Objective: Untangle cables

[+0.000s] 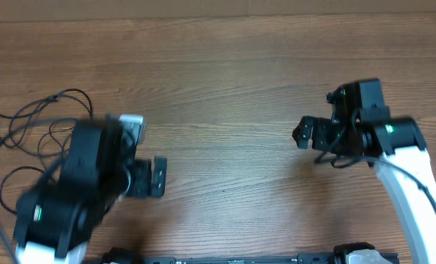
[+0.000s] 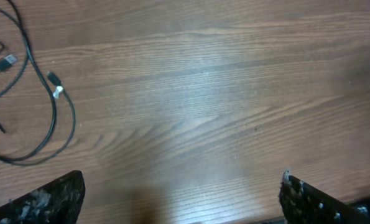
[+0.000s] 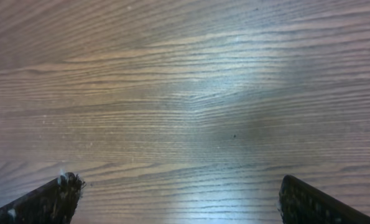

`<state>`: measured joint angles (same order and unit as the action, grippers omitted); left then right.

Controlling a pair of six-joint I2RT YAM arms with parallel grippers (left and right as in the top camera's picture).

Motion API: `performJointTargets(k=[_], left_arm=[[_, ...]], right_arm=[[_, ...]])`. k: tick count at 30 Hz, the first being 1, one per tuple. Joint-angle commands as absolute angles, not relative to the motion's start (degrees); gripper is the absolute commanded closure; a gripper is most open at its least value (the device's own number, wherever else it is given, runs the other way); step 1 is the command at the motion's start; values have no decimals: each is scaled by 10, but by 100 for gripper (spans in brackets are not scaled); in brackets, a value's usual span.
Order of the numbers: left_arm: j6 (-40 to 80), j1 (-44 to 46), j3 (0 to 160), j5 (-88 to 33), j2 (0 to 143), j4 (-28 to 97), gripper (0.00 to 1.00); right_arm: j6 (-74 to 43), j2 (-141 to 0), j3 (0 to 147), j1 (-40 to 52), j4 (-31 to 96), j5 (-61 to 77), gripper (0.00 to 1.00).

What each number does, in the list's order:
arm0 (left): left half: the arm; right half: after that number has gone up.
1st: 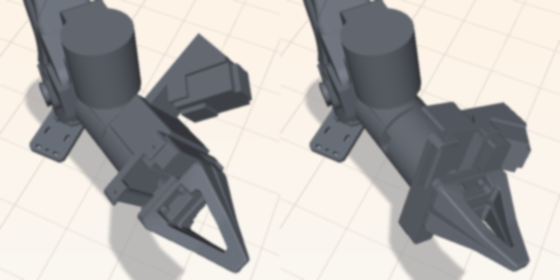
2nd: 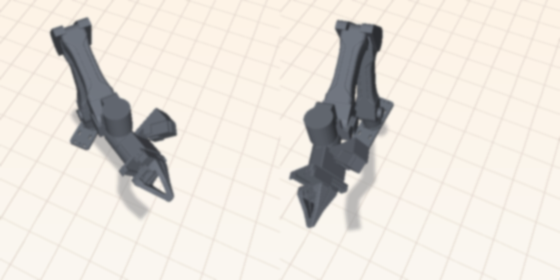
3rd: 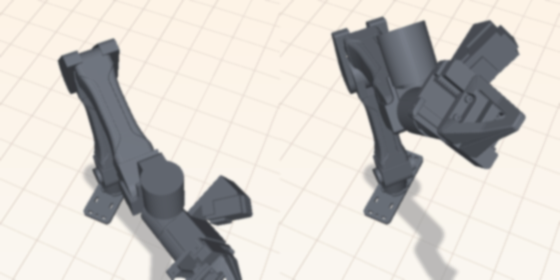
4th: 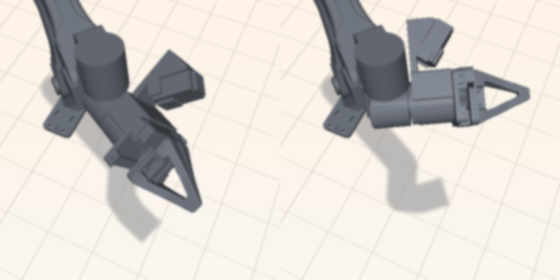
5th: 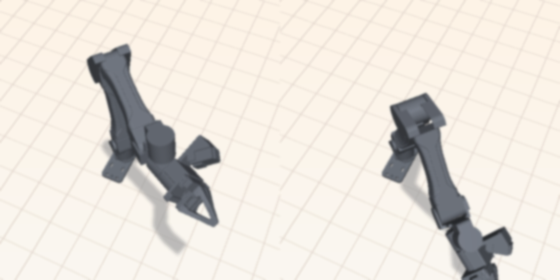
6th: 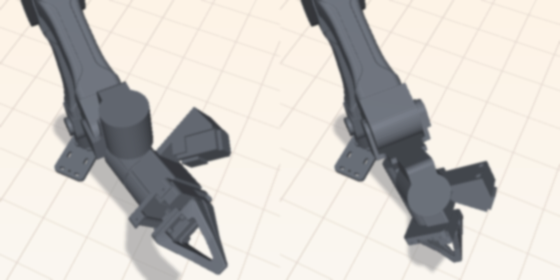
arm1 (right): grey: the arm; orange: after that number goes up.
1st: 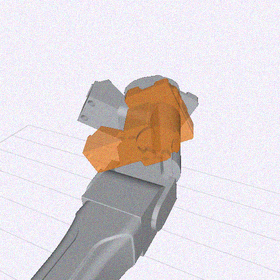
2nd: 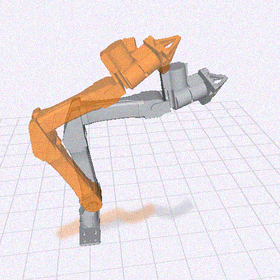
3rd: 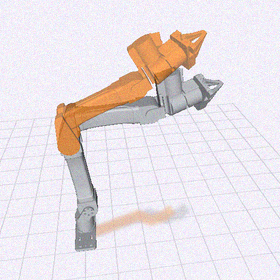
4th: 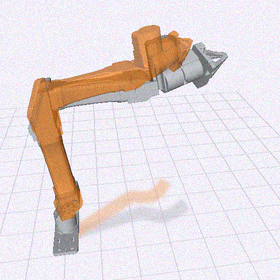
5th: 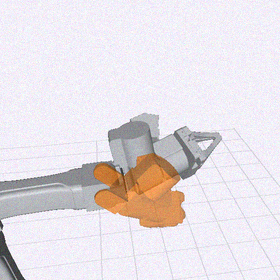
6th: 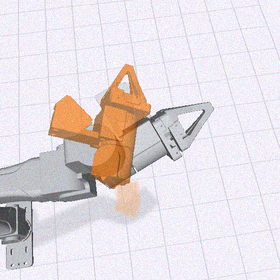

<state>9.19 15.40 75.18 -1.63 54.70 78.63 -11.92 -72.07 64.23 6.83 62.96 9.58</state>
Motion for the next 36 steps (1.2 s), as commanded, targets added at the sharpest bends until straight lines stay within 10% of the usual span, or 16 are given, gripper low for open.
performJointTargets(k=[1, 36], left_arm=[[123, 155, 687, 8, 455, 762, 0], [168, 154, 642, 64, 277, 795, 0]], right_arm=[[-115, -670, 599, 67, 616, 88, 0], [-115, -506, 506, 67, 554, 77, 0]])
